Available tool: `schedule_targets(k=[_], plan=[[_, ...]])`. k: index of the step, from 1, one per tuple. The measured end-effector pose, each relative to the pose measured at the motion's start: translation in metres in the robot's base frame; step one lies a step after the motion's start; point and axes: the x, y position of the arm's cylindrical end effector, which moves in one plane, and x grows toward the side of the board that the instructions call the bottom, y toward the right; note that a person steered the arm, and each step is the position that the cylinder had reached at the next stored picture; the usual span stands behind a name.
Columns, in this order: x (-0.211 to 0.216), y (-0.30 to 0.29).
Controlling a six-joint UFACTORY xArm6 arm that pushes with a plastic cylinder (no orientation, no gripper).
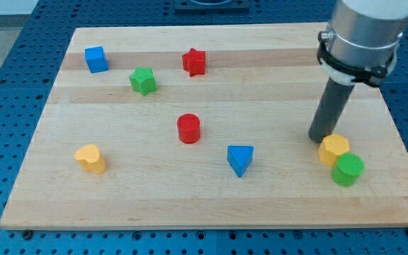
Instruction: Push the green circle with the yellow hexagon to the bottom right of the board
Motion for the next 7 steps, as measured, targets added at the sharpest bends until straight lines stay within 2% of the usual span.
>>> schedule_targets(k=[5,7], plan=[[0.017,0.0],[-0.032,-0.103]])
